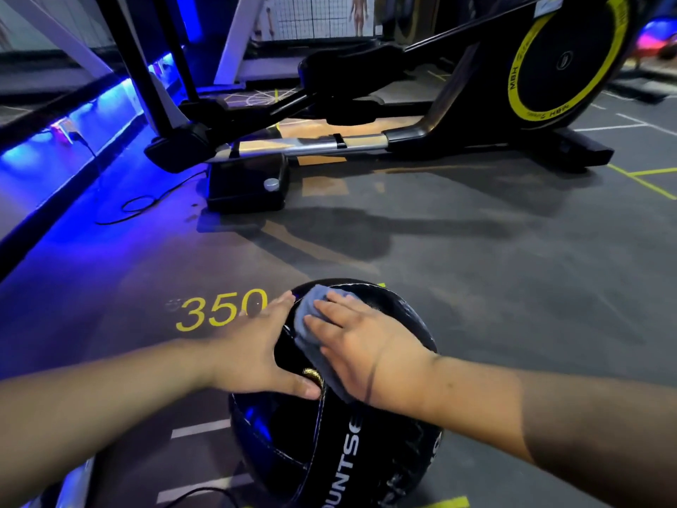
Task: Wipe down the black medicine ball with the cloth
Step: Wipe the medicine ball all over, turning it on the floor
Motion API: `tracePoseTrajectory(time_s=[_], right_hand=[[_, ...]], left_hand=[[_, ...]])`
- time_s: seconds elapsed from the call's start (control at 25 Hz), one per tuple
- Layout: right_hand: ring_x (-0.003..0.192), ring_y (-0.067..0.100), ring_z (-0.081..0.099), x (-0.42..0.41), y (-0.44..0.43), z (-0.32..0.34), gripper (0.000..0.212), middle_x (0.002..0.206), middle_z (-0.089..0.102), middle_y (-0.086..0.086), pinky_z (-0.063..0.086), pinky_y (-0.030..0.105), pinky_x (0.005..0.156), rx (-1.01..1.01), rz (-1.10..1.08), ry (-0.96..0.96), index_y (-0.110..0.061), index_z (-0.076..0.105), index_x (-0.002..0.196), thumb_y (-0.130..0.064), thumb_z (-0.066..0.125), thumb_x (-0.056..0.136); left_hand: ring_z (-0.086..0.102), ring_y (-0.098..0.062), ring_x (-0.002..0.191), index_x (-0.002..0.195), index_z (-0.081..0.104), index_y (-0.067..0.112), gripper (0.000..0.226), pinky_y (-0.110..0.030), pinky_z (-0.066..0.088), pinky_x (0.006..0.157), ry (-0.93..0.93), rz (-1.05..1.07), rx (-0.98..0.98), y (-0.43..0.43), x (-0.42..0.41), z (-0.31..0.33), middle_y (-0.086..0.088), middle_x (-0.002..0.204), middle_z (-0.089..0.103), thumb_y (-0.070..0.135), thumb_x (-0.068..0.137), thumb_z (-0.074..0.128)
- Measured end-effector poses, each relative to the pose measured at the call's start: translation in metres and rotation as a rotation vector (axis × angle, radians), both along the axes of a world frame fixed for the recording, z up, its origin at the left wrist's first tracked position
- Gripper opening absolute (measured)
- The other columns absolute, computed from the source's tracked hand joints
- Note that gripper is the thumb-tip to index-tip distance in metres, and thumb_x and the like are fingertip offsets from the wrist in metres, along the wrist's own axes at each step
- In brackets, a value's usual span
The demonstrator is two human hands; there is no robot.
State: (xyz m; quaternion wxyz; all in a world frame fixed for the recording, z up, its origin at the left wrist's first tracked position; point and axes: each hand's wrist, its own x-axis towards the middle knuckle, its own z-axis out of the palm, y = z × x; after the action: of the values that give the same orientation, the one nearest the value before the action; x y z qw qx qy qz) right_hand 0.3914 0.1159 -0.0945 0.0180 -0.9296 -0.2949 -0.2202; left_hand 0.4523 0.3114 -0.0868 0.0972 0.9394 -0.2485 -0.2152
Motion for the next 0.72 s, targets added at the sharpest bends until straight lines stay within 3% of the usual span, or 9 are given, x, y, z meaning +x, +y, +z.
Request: tracePoseTrajectory(time_s=[0.12, 0.16, 0.2, 0.28, 0.44, 0.56, 0.72], right_hand=[[0.095, 0.029, 0.070, 0.007, -0.001, 0.007, 0.037, 0.095, 0.073, 0.008, 0.057, 0.035, 0.084, 0.110, -0.021, 0.130, -0.010, 0.075, 0.093, -0.023, 0.086, 0.059], [0.099, 0.028, 0.068, 0.008, -0.009, 0.011, 0.034, 0.102, 0.072, 0.008, 0.055, 0.035, 0.087, 0.151, -0.068, 0.184, -0.009, 0.074, 0.098, -0.021, 0.082, 0.068], [0.101, 0.028, 0.065, 0.011, -0.021, 0.013, 0.029, 0.108, 0.070, 0.008, 0.053, 0.036, 0.090, 0.248, -0.146, 0.273, -0.010, 0.072, 0.105, -0.020, 0.073, 0.078], [0.089, 0.027, 0.064, 0.023, -0.044, 0.011, 0.020, 0.101, 0.072, 0.005, 0.052, 0.036, 0.085, 0.464, -0.349, 0.410, -0.018, 0.069, 0.100, -0.024, 0.058, 0.085], [0.094, 0.014, 0.068, 0.037, -0.081, -0.003, 0.029, 0.099, 0.076, -0.003, 0.052, 0.023, 0.080, 0.599, -0.640, 0.557, -0.032, 0.070, 0.110, -0.031, 0.056, 0.085], [0.067, 0.009, 0.056, 0.033, -0.108, -0.017, 0.025, 0.073, 0.069, 0.000, 0.053, 0.027, 0.067, 0.831, -0.843, 0.734, -0.016, 0.074, 0.100, -0.032, 0.061, 0.086], [0.035, 0.003, 0.049, 0.020, -0.114, -0.019, 0.022, 0.047, 0.058, -0.005, 0.040, 0.012, 0.042, 1.205, -1.012, 0.874, -0.007, 0.074, 0.094, -0.025, 0.061, 0.094]], left_hand=[[-0.002, -0.018, 0.151, 0.154, -0.014, 0.021, 0.147, -0.038, 0.005, 0.122, 0.002, -0.022, 0.051, -0.002, -0.005, 0.005, 0.006, 0.164, -0.010, 0.084, 0.050, 0.069], [-0.004, -0.018, 0.150, 0.154, -0.016, 0.019, 0.148, -0.040, 0.004, 0.122, 0.007, -0.029, 0.083, -0.002, -0.004, 0.007, 0.005, 0.164, -0.014, 0.083, 0.051, 0.069], [-0.007, -0.018, 0.150, 0.153, -0.018, 0.018, 0.149, -0.042, 0.003, 0.122, 0.009, -0.040, 0.111, -0.003, -0.004, 0.009, 0.006, 0.163, -0.017, 0.083, 0.051, 0.070], [-0.009, -0.017, 0.149, 0.152, -0.019, 0.018, 0.152, -0.045, 0.001, 0.122, 0.014, -0.058, 0.139, -0.009, -0.005, 0.014, 0.007, 0.161, -0.021, 0.084, 0.049, 0.069], [-0.010, -0.019, 0.150, 0.152, -0.021, 0.019, 0.151, -0.046, -0.004, 0.122, 0.021, -0.069, 0.144, -0.020, -0.007, 0.015, 0.010, 0.160, -0.024, 0.086, 0.049, 0.067], [-0.013, -0.012, 0.149, 0.152, -0.020, 0.017, 0.156, -0.049, -0.003, 0.122, -0.006, -0.109, 0.149, -0.022, -0.005, 0.011, 0.006, 0.161, -0.024, 0.093, 0.042, 0.060], [-0.011, -0.013, 0.150, 0.152, -0.021, 0.017, 0.158, -0.049, -0.005, 0.122, 0.000, -0.098, 0.136, -0.018, -0.004, 0.009, 0.006, 0.161, -0.023, 0.093, 0.040, 0.061]])
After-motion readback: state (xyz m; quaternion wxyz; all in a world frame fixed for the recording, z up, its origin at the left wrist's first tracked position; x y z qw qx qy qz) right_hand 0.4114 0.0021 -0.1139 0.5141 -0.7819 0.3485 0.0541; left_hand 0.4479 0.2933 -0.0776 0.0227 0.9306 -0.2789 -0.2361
